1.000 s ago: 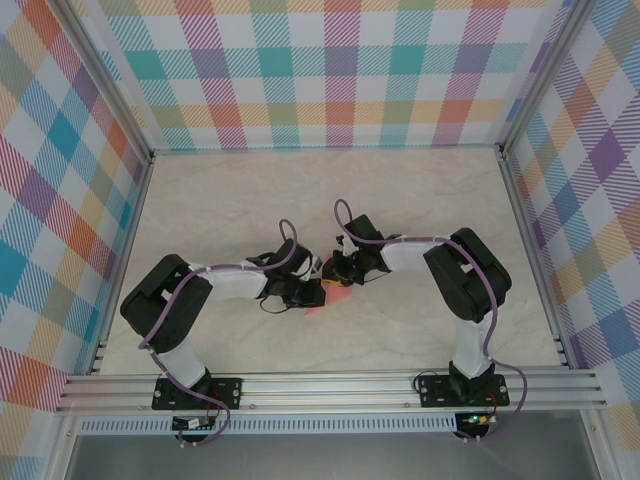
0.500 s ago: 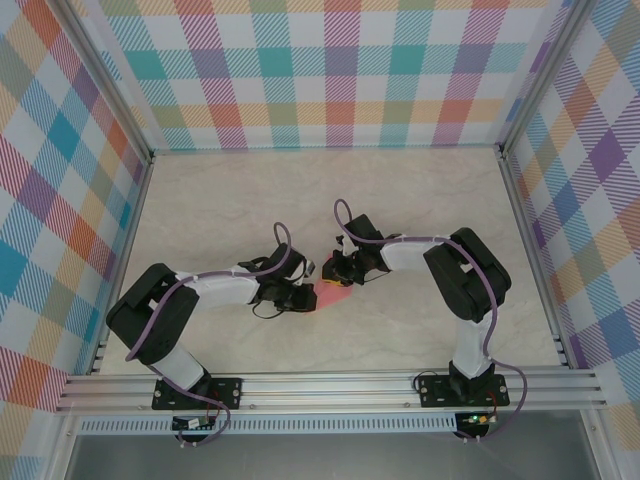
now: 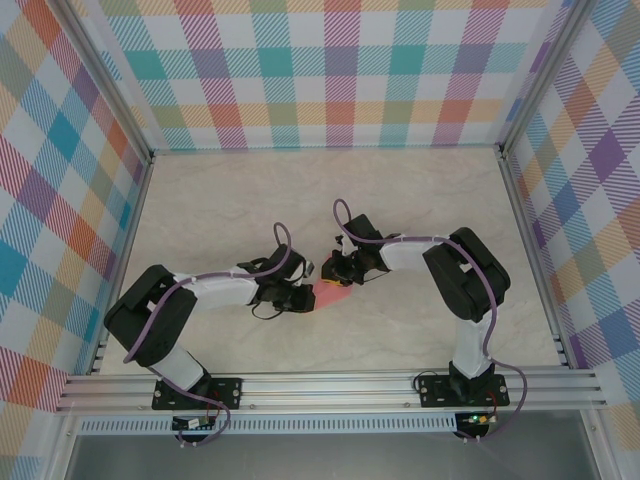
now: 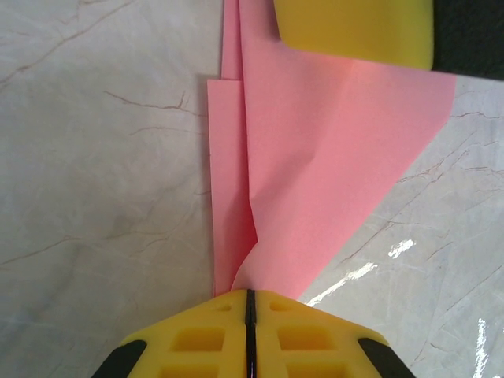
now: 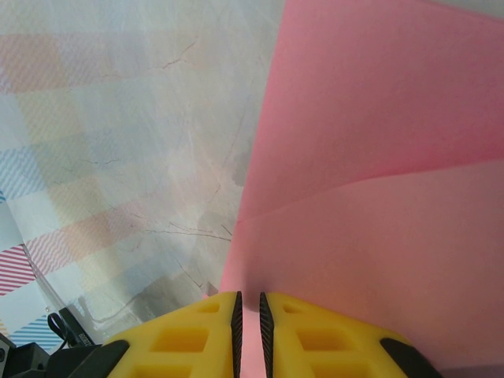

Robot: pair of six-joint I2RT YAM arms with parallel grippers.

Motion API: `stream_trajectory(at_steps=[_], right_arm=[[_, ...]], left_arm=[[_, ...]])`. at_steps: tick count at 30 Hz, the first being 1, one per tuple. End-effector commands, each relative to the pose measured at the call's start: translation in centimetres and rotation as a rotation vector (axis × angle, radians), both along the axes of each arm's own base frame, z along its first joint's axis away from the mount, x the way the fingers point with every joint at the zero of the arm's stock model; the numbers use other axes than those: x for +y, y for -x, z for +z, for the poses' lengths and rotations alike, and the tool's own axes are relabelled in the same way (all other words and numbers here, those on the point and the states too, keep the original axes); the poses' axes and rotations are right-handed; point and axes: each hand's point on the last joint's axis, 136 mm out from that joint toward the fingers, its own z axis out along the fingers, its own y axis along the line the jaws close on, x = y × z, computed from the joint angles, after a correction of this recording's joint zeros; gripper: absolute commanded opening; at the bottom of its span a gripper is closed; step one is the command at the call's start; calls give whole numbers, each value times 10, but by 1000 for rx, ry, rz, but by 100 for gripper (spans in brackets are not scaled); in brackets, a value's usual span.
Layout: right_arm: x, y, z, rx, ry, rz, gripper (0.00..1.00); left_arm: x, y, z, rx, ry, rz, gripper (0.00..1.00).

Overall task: Fold a paper plane with a square sheet of paper (pick it up from the middle)
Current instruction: Fourth fold the wing at the center of the table.

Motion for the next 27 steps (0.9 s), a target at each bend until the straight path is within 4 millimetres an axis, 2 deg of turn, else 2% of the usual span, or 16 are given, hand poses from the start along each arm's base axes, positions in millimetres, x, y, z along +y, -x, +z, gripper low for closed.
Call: stream_trajectory(at_steps=[1, 5, 9, 14, 18, 27], right_arm=[[-43, 26, -66, 108, 245, -24, 18], [-43, 26, -66, 109, 246, -22, 18], [-43, 26, -67, 109, 248, -20, 18], [-44, 27, -69, 116, 254, -19, 18], [-44, 27, -69, 119, 259, -18, 18], [-43, 26, -65, 113, 252, -19, 18]], left_arm=[[44, 51, -38, 193, -166, 10, 9], [48, 61, -46, 235, -165, 19, 9], [63, 62, -51, 227, -244, 46, 9], [69, 60, -43, 206, -270, 61, 8], [70, 65, -38, 218, -261, 51, 8], [83, 68, -39, 217, -320, 67, 10]])
